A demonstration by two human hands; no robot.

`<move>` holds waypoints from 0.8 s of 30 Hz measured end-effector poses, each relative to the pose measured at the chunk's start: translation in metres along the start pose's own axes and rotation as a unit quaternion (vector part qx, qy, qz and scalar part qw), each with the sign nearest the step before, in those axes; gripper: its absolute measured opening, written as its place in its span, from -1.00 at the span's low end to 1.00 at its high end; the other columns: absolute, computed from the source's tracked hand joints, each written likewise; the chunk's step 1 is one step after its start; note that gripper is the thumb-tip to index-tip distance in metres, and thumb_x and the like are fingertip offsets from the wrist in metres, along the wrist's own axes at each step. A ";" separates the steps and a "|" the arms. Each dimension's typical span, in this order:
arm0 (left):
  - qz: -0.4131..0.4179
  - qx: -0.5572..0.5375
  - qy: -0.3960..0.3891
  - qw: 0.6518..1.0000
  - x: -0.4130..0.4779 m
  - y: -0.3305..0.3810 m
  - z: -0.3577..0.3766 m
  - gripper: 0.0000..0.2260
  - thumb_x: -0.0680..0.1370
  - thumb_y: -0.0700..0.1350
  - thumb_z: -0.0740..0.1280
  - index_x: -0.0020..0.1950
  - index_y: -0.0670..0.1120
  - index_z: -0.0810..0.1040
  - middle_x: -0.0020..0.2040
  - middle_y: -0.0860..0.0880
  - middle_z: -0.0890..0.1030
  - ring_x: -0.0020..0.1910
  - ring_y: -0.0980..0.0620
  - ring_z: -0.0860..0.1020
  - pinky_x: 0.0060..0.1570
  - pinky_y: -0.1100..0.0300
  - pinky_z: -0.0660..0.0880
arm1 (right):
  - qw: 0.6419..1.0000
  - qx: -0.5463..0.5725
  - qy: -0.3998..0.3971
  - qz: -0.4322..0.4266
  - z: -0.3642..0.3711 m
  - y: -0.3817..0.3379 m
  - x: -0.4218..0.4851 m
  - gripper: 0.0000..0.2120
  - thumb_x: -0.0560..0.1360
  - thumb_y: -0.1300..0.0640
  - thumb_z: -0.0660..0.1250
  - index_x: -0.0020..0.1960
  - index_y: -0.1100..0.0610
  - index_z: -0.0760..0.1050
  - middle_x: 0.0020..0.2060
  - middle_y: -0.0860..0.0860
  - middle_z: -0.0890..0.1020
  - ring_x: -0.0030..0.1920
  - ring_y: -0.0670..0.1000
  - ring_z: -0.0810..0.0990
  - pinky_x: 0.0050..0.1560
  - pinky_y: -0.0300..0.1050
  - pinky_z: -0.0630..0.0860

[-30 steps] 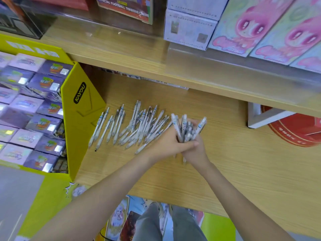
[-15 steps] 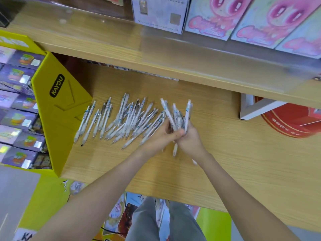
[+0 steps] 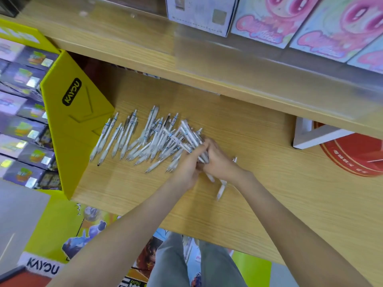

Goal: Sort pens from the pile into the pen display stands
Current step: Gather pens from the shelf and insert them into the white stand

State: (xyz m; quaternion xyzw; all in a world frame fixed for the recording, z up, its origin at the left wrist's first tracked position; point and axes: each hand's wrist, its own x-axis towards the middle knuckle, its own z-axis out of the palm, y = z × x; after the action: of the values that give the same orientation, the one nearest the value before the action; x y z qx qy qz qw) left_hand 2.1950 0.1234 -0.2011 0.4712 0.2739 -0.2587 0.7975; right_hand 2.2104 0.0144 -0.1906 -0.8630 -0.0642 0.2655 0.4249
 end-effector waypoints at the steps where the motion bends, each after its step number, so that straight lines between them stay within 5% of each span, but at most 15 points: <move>1: -0.005 -0.024 0.020 0.999 0.002 0.001 -0.004 -0.61 0.50 -0.06 0.40 0.25 -0.24 0.52 0.08 -0.24 0.61 -0.05 -0.13 0.62 -0.21 0.07 0.59 | 1.000 -0.024 -0.006 0.016 -0.001 0.003 0.003 -0.36 0.39 0.19 0.42 0.38 0.17 0.20 0.28 0.07 0.33 0.32 0.05 0.32 0.17 -0.19 0.31; 5: -0.003 -0.101 0.054 0.993 0.006 0.016 -0.016 -0.86 0.61 -0.16 0.27 0.03 -0.16 0.62 -0.04 -0.15 0.68 -0.14 -0.07 0.68 -0.21 0.07 0.59 | 1.000 -0.010 -0.007 0.018 -0.007 0.006 0.009 -0.20 0.35 0.12 0.51 0.46 0.09 0.15 0.36 0.03 0.27 0.38 -0.03 0.20 0.27 -0.23 0.17; 14: 0.019 -0.085 0.167 0.982 0.017 0.037 -0.032 -0.78 0.56 -0.10 0.35 -0.25 -0.09 0.68 -0.04 -0.18 0.63 -0.02 -0.17 0.56 0.12 -0.12 0.48 | 0.995 0.094 0.030 0.034 -0.016 -0.001 0.010 -0.86 0.59 0.22 0.20 0.14 0.10 0.43 0.03 0.04 0.52 -0.06 -0.06 0.48 -0.17 -0.41 0.36; 17: 0.008 -0.099 0.199 0.975 0.019 0.047 -0.037 -0.78 0.51 -0.06 0.41 0.09 -0.13 0.65 0.16 -0.15 0.54 0.21 -0.14 0.46 0.30 -0.13 0.37 | 0.987 0.137 0.064 0.057 -0.022 -0.005 0.011 -0.83 0.62 0.18 0.16 0.19 0.04 0.40 0.03 0.01 0.54 -0.07 -0.02 0.52 -0.29 -0.44 0.41; 19: 0.003 -0.107 0.183 0.977 0.015 0.053 -0.036 -0.66 0.56 -0.10 0.36 0.30 -0.18 0.50 0.04 -0.03 0.45 0.18 -0.05 0.36 0.31 -0.12 0.34 | 0.982 0.159 0.076 0.065 -0.023 -0.010 0.014 -0.82 0.63 0.16 0.14 0.19 -0.01 0.39 0.00 -0.06 0.54 -0.01 -0.07 0.55 -0.17 -0.37 0.46; 24: -0.004 -0.112 0.171 0.979 0.005 0.062 -0.036 -0.72 0.56 -0.16 0.35 0.24 -0.21 0.50 0.12 -0.11 0.52 0.16 -0.15 0.49 0.14 -0.14 0.47 | 0.985 0.159 0.056 0.046 -0.023 -0.020 0.016 -0.84 0.62 0.13 0.15 0.18 0.01 0.39 -0.09 -0.10 0.53 -0.13 -0.13 0.53 -0.05 -0.21 0.43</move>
State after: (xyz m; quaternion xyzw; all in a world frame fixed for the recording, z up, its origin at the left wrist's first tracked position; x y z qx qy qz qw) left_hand 2.2330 0.1815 -0.1813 0.4146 0.4356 -0.1455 0.7856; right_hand 2.2380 0.0169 -0.1702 -0.8003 0.0426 0.2426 0.5466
